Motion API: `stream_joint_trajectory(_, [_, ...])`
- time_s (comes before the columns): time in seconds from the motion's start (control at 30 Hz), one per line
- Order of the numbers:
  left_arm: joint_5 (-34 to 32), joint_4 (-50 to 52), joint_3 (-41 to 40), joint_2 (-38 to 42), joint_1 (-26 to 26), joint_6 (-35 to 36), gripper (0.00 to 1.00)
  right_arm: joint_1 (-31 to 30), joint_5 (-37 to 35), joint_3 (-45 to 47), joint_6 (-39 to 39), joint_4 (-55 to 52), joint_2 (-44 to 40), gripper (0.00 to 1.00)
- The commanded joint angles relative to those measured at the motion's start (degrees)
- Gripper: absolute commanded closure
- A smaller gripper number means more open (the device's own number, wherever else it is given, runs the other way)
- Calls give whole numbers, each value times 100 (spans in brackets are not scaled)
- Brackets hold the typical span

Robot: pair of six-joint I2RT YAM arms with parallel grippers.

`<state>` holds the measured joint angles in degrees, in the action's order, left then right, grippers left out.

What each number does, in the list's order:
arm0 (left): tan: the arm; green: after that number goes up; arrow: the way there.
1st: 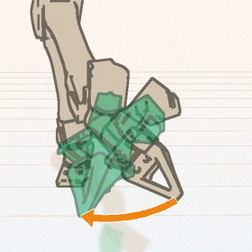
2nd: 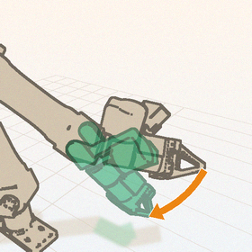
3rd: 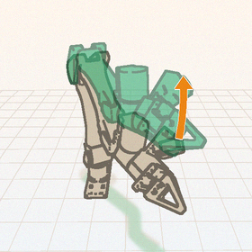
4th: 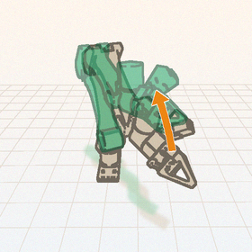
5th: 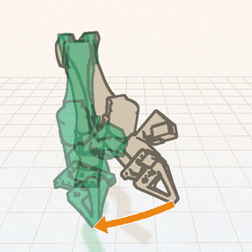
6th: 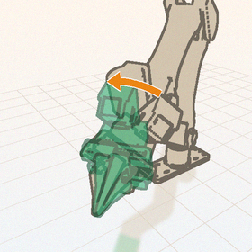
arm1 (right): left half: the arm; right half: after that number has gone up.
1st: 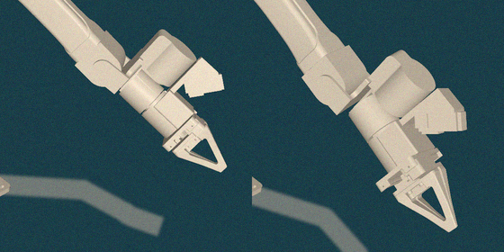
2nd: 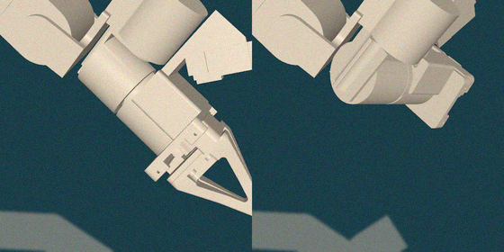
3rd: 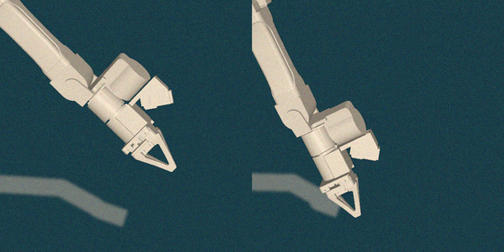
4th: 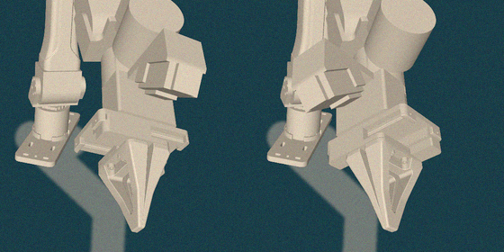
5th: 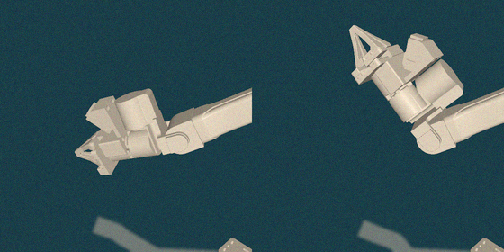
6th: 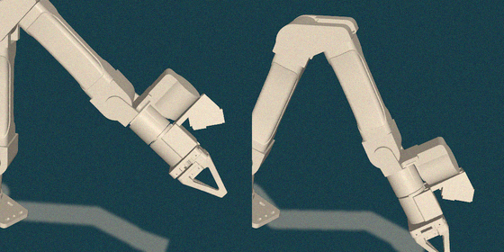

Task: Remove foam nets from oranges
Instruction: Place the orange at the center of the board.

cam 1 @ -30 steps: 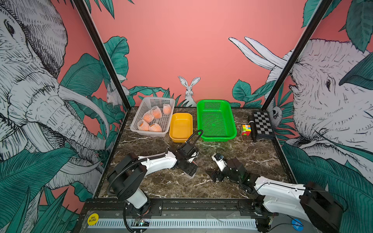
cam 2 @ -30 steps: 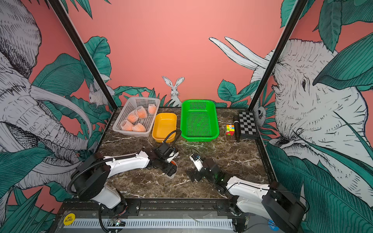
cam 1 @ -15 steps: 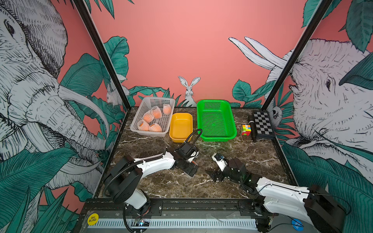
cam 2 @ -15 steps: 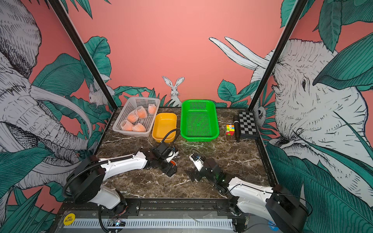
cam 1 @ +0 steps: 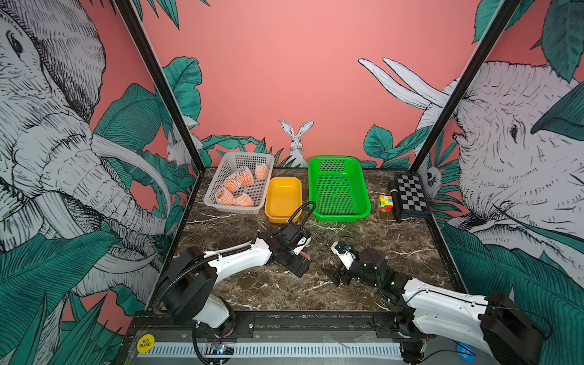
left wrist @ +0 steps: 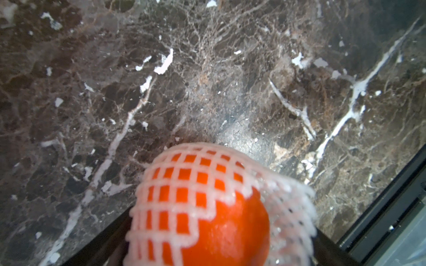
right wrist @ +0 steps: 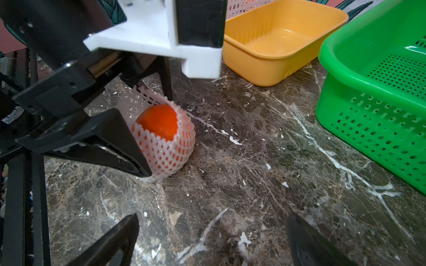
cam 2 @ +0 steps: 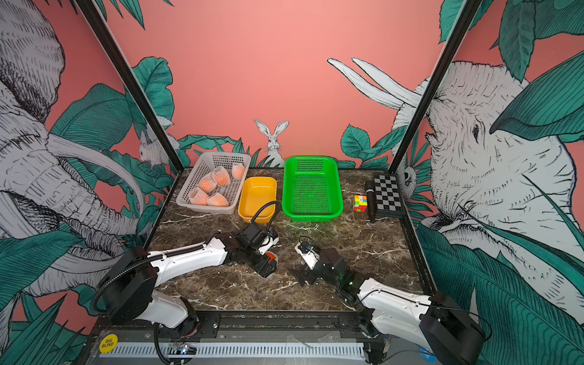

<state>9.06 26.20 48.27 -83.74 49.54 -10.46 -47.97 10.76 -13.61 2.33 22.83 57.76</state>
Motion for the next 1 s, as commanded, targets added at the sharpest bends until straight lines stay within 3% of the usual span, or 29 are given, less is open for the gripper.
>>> stream_joint_trajectory(0.0, [49, 123, -77, 453, 38, -13, 2, -29, 266, 28, -115, 112, -111, 1])
stream_joint_trajectory(0.3, [12, -229, -378, 906, 4, -288, 2, -28, 829, -157, -232, 254, 147, 1])
stream_joint_trajectory(0.97, [123, -174, -863, 1296, -261, -606, 3, -30, 949, -327, -325, 313, 297, 1])
